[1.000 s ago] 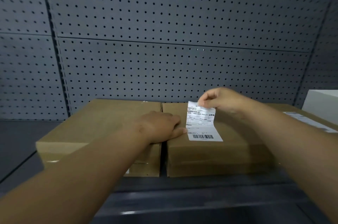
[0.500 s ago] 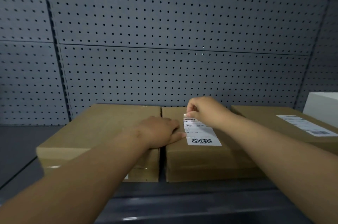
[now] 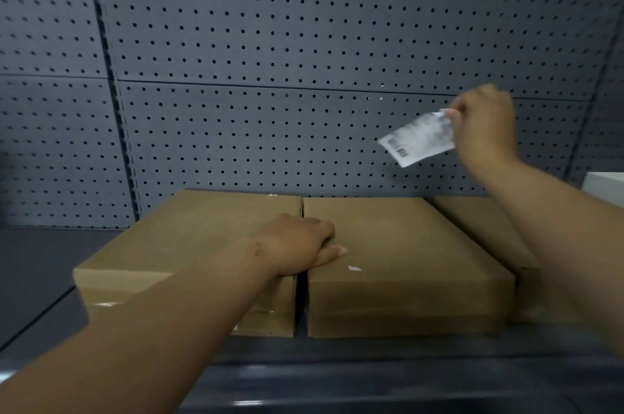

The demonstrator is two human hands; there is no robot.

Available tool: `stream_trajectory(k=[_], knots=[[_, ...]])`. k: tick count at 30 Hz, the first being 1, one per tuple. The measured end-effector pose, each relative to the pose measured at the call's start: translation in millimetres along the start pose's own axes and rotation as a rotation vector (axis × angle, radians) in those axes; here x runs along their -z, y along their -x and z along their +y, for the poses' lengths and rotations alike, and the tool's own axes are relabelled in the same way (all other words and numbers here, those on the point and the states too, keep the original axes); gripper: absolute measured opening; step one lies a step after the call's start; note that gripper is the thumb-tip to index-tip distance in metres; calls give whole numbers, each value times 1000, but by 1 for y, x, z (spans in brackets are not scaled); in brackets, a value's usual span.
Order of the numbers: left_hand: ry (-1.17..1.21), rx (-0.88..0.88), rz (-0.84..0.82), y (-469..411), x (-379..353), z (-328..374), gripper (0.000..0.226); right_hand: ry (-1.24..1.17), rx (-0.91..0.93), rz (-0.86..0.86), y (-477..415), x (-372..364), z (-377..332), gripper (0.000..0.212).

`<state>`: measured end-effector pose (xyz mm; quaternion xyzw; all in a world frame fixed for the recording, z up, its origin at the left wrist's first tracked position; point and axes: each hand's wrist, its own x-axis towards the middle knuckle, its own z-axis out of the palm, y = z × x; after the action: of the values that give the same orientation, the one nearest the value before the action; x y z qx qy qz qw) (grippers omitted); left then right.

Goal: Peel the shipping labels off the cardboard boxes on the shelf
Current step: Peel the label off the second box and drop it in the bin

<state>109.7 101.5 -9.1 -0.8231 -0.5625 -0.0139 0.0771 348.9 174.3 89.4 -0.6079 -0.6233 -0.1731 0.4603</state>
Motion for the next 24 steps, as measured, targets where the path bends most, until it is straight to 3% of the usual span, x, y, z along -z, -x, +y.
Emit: stream_trajectory(k=[3,6,9,12,16,19,24], knots=[[49,39,-17,2,3,2,50,-118,227,-154,17,-4,-40,21],[350,160,50,2,6,0,62,-191,313,-253,34,-6,-55,20],[626,247,387,-2,8,2,76,-205,398,-339,50,-5,-62,19],[641,254,725,-9,15,8,89,-249,397,-356,59,-1,-69,17],[769,266,853,-11,26,12,113,-337,369,-382,68,6,-76,15],[733,237,820,-10,30,14,105,-387,344,-417,75,9,-79,13],[595,184,764,-7,31,15,54,-454,302,-459,80,14,-78,9]])
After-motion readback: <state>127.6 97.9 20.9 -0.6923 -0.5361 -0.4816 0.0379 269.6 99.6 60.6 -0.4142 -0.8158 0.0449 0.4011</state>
